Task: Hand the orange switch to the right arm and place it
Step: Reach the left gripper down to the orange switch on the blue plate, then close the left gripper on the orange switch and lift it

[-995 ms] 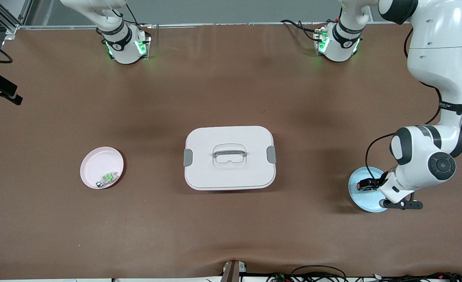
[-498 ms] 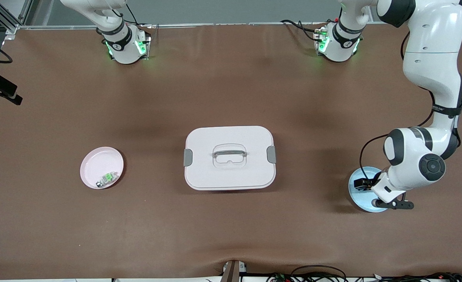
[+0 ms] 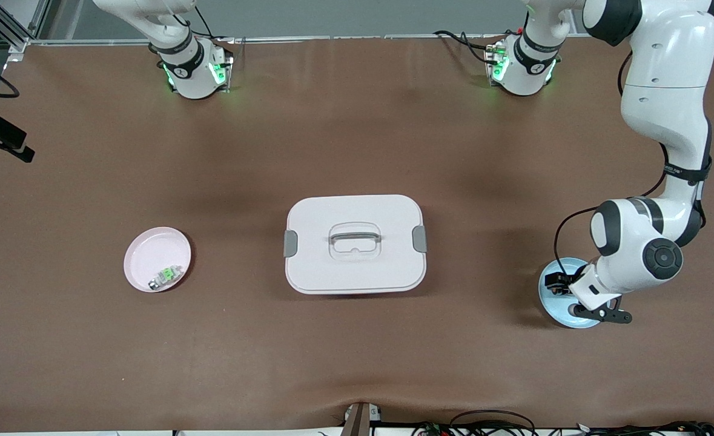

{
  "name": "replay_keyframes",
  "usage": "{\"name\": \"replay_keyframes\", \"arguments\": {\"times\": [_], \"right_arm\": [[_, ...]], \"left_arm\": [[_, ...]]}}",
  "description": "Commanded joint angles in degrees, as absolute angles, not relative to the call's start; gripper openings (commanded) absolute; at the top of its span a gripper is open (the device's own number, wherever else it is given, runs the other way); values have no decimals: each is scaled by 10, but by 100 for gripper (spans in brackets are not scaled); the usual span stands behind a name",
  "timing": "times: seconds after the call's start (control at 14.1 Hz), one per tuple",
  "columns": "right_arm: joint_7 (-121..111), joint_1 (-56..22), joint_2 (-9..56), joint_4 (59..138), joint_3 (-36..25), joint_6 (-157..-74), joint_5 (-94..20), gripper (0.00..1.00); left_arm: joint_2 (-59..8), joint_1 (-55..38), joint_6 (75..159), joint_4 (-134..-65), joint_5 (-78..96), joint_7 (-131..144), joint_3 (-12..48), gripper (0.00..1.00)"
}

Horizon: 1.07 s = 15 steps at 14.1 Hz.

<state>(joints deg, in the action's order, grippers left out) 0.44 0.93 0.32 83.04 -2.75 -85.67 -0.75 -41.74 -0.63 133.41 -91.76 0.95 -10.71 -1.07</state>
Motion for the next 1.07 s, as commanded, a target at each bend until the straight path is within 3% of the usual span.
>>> {"name": "replay_keyframes", "arguments": {"times": [0.0, 1.0], "right_arm": [[8, 13, 1, 829, -26, -857, -13, 100], [8, 13, 1, 829, -26, -857, -13, 100]], "left_arm": [[-417, 1, 1346, -922, 0, -122, -9, 100], [-432, 0, 1376, -924, 10, -55, -6, 100]]}}
